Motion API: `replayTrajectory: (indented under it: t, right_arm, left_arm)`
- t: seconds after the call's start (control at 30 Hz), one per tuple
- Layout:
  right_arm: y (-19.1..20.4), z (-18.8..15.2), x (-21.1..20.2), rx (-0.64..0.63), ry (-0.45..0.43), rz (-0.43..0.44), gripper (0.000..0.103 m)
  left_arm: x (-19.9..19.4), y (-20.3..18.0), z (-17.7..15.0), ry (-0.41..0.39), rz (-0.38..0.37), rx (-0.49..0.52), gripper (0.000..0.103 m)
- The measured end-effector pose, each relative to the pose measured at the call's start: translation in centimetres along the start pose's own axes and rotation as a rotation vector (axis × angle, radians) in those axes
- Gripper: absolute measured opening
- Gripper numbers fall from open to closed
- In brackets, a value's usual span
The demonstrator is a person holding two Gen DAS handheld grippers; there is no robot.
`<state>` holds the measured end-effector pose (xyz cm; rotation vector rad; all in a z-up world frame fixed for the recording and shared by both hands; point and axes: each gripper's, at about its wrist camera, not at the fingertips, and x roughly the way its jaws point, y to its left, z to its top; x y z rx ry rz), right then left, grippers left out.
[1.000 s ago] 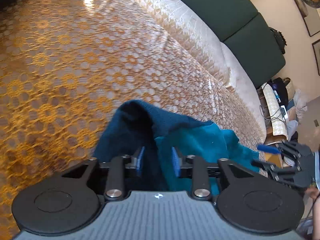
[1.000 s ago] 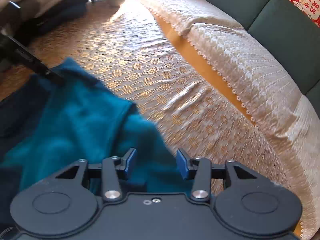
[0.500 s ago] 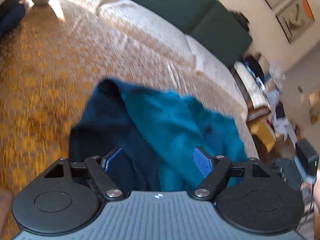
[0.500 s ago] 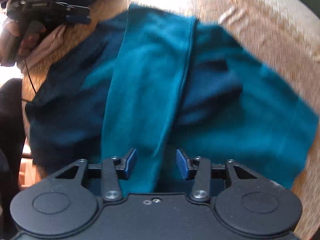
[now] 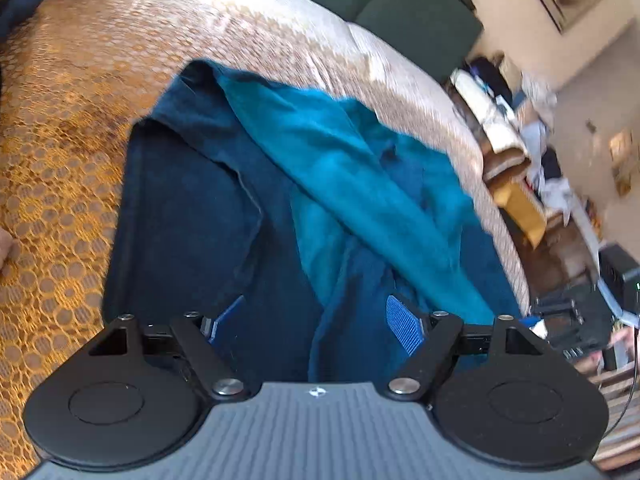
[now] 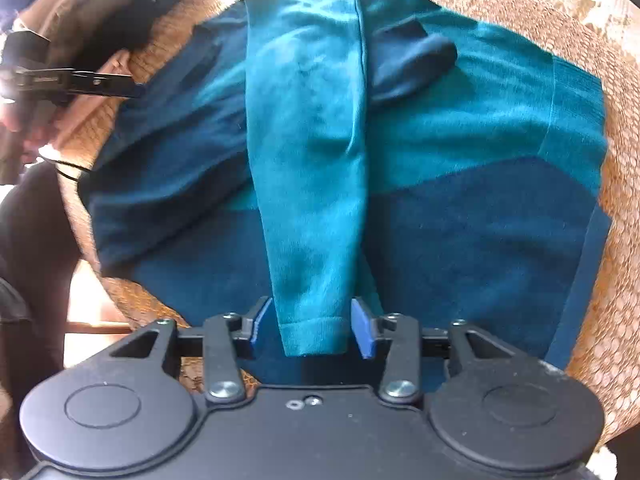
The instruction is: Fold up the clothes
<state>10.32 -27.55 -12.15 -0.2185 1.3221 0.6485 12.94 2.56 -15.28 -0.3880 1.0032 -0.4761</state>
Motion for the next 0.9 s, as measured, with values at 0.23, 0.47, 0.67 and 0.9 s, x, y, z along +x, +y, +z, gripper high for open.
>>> replayTrajectory:
  t: [0.23,0.47,0.67,0.9]
  right_arm:
    - [1.1,-1.2,-0.5,-0.044,-0.039,-0.147,0.103]
    - [1.3,-2.4,-0.4,0.006,-0.049,-0.229,0.103]
    - [6.7,-2.5,-2.2,-0.091,-0.174,-0.097,0.103]
    - [17.5,-2.3,1.8,-0.359,-0.186,0.029,0.103]
  left_arm:
    - [0.8,-1.6,-3.4,0.06,0.082,0.159,0.077]
    - [-2.4,-2.4,-4.3,0.048,0.102,0.24,0.077]
    - [-4.9,-1.8,-6.0,0.088,0.1,0.264,0.077]
    - [-6.1,-1.3,-8.1,0.121,0.116,0.302,0.077]
